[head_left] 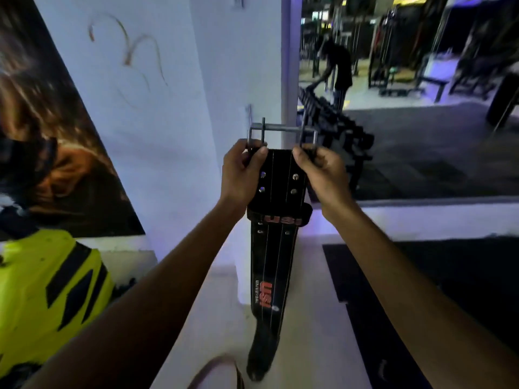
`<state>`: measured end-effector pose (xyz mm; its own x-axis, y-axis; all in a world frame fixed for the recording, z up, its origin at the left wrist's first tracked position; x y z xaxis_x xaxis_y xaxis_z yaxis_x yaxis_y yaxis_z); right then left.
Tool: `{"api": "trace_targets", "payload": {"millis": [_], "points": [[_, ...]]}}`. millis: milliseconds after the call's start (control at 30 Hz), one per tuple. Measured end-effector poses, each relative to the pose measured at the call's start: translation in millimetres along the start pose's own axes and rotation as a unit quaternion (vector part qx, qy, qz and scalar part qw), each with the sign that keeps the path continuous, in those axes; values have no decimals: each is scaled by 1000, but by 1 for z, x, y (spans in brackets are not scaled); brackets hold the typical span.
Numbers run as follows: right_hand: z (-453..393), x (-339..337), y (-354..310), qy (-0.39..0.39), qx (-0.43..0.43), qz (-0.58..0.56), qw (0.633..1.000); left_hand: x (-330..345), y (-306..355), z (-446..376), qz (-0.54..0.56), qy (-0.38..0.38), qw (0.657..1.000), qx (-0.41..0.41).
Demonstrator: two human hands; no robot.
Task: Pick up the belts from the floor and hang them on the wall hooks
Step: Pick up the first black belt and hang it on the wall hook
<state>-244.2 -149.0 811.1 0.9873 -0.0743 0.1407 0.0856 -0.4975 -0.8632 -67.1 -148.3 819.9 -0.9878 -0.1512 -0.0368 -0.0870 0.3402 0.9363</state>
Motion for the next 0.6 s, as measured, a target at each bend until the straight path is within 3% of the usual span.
{"api": "trace_targets", "payload": {"millis": [333,600], "points": [[-30,57,-124,3,-112,-21,993,-52,148,-40,57,85,992,71],[-18,67,-149,-30,-146,-69,986,-65,245,-50,63,145,978,137]]}}
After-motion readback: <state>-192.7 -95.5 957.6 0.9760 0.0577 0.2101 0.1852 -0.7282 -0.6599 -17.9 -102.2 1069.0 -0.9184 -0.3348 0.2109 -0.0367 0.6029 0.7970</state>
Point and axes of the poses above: each hand's wrist, its own z-axis away from the middle knuckle, its own x-axis out of the palm, y = z × x, the point moved 9 cm from there along -z, towards the middle knuckle, and after that the axes turned 5 degrees about -x, right-handed, at the moved point
